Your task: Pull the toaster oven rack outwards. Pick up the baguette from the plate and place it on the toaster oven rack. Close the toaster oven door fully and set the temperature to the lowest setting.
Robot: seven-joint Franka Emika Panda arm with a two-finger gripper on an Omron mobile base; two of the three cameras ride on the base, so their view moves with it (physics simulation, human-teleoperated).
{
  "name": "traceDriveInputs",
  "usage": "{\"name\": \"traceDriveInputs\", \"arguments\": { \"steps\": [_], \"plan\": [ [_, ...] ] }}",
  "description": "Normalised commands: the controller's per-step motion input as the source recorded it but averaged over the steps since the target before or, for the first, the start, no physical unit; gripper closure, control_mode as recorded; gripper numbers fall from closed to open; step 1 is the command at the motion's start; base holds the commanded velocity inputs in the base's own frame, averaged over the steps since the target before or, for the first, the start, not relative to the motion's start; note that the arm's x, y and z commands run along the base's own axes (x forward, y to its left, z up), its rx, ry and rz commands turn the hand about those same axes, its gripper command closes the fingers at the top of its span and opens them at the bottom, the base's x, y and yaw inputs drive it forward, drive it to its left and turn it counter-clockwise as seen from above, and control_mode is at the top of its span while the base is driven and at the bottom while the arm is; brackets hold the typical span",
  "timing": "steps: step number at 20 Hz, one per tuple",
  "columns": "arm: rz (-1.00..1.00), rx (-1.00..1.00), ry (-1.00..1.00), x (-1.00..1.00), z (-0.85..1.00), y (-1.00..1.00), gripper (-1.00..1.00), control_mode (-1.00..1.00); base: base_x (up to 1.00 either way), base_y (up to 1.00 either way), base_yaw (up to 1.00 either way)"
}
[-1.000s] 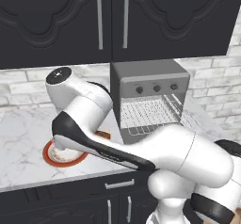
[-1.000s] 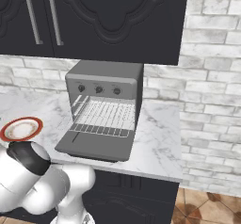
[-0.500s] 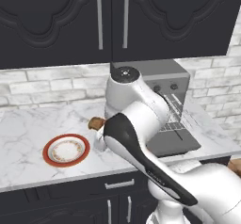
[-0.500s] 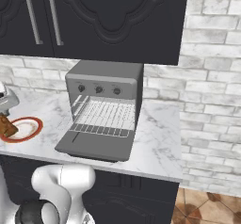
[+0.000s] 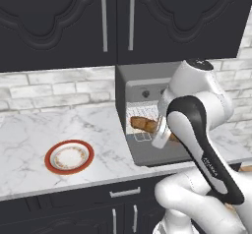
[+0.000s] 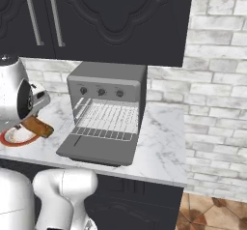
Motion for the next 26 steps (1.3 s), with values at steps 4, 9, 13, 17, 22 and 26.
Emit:
{"name": "traceDriveInputs", "arguments": {
  "steps": [4, 9, 13, 17, 22, 26],
  "plan": [
    [0.34, -0.09, 0.3, 0.4, 0.3, -0.8, 1.0, -1.0, 0.0, 0.0, 0.0],
    [0.22, -0.15, 0.35, 0.69, 0.07, -0.57, 1.0, -1.0, 0.0, 0.0, 0.0],
    [0.09, -0.18, 0.25, 0.89, -0.26, -0.13, 1.0, -1.0, 0.0, 0.0, 0.0],
    [0.0, -0.03, 0.02, 0.59, -0.31, -0.16, 1.0, -1.0, 0.0, 0.0, 0.0],
    [0.0, 0.0, -0.07, 0.32, -0.42, -0.11, 1.0, -1.0, 0.0, 0.0, 0.0],
    [0.0, 0.0, -0.18, 0.33, -0.66, -0.02, 1.0, -1.0, 0.0, 0.0, 0.0]
  ]
}}
